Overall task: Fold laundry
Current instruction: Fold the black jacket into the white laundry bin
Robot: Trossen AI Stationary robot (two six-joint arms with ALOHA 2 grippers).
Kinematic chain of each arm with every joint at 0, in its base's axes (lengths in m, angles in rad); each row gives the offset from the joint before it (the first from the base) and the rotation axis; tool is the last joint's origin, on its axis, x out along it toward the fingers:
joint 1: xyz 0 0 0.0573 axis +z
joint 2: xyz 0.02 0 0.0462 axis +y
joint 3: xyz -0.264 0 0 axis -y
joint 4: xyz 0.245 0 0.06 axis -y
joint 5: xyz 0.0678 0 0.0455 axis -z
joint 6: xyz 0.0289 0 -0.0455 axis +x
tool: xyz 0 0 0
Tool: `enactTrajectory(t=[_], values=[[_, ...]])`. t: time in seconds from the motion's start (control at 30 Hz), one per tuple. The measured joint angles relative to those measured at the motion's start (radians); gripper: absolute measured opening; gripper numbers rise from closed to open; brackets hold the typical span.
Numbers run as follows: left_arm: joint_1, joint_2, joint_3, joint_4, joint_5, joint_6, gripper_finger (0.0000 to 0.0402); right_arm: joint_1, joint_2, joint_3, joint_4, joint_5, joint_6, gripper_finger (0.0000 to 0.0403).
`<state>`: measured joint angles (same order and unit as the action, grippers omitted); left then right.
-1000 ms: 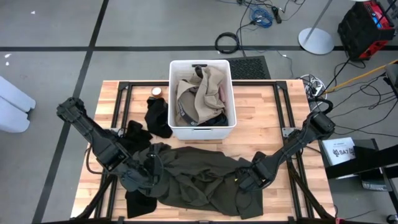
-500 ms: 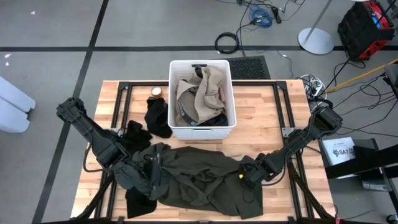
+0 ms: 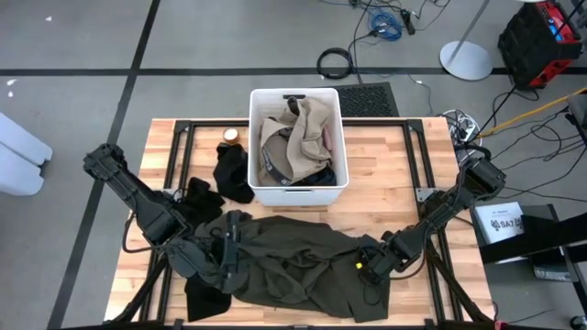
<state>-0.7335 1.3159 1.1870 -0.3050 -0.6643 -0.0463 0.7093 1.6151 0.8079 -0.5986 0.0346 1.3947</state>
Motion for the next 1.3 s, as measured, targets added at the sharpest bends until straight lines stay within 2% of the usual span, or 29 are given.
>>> enactTrajectory(t=[0.1, 0.33, 0.47, 0.6, 0.73, 0.83, 0.93, 1.03, 1.17, 1.3], values=[[0.0, 0.0, 0.0, -0.003, 0.0, 0.0, 0.013, 0.001, -0.017, 0.033, -0.119, -0.033, 0.009, 0.0019], [0.0, 0.0, 0.0, -0.004, 0.0, 0.0, 0.013, 0.034, -0.071, 0.216, -0.637, -0.027, 0.085, 0.0006], [0.0, 0.0, 0.0, -0.004, -0.001, 0.001, 0.013, 0.048, -0.086, 0.319, -0.705, -0.013, 0.112, 0.0006], [0.0, 0.0, -0.001, -0.003, -0.007, 0.004, 0.013, 0.045, -0.084, 0.419, -0.618, 0.058, 0.097, 0.0006], [0.0, 0.0, -0.001, -0.003, -0.014, 0.005, 0.013, 0.045, -0.084, 0.505, -0.501, 0.237, 0.014, 0.0006], [0.0, 0.0, -0.001, -0.002, -0.018, 0.003, 0.013, 0.028, -0.084, 0.531, -0.349, 0.341, -0.114, 0.0005], [0.0, 0.0, -0.001, 0.001, -0.022, 0.005, 0.013, -0.015, -0.078, 0.532, -0.165, 0.38, -0.267, 0.0005], [0.0, 0.0, -0.001, 0.001, -0.022, 0.005, 0.013, -0.078, -0.044, 0.534, -0.01, 0.357, -0.401, 0.0005], [0.0, 0.0, -0.001, 0.001, -0.023, 0.006, 0.013, -0.177, 0.042, 0.533, 0.155, 0.21, -0.551, 0.0005], [0.0, 0.0, -0.001, 0.0, -0.023, 0.007, 0.013, -0.257, 0.156, 0.533, 0.255, 0.068, -0.603, 0.0006]])
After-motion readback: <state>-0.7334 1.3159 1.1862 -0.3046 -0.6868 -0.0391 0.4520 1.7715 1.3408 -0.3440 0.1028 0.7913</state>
